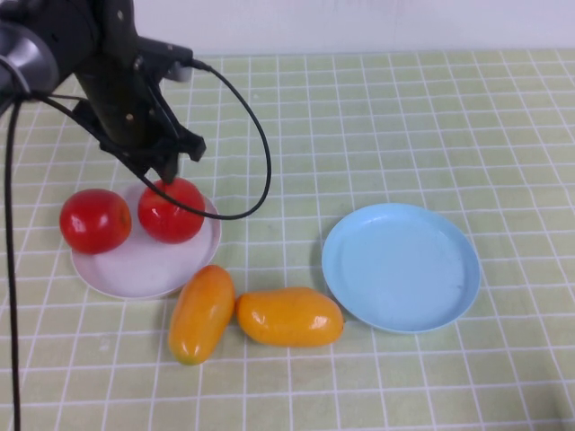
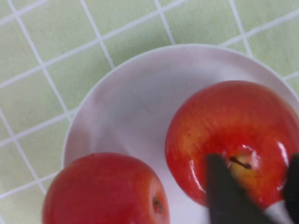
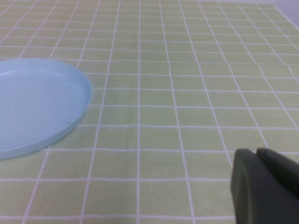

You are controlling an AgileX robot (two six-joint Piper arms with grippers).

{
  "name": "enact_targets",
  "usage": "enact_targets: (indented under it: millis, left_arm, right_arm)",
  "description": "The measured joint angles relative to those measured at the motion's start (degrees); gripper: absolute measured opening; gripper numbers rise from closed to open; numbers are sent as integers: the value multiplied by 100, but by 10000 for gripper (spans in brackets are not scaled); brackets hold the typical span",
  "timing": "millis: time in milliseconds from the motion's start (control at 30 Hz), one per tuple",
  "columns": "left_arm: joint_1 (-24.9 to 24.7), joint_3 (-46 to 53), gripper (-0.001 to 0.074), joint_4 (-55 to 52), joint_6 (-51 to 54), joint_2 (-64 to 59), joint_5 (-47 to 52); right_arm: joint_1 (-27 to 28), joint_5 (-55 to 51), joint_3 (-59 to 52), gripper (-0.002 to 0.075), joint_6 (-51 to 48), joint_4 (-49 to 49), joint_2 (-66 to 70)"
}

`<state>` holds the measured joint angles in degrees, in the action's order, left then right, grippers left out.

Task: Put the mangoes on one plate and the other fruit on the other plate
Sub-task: Put another type of fruit in the right plate

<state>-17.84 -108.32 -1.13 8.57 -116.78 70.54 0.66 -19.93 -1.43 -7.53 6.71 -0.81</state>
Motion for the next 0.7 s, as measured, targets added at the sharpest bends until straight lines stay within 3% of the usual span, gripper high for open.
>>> enact_targets:
  millis: [33,100,200,400,700]
  left_arm:
    - [0,0,177,0,11,73,0]
    - [0,0,83,0,35,257,0]
    - [0,0,23,0,35,587,6]
    - [0,549,4,155,35,1802,-23]
    - [0,3763,1,452,56,4859,-1793]
  right_arm:
    - [0,0,0,-17,0,0,0]
    - [0,0,0,-17,0,0,0]
    - [0,0,0,-17,0,0,0]
    - [0,0,0,-17,0,0,0]
    - [0,0,0,-17,0,0,0]
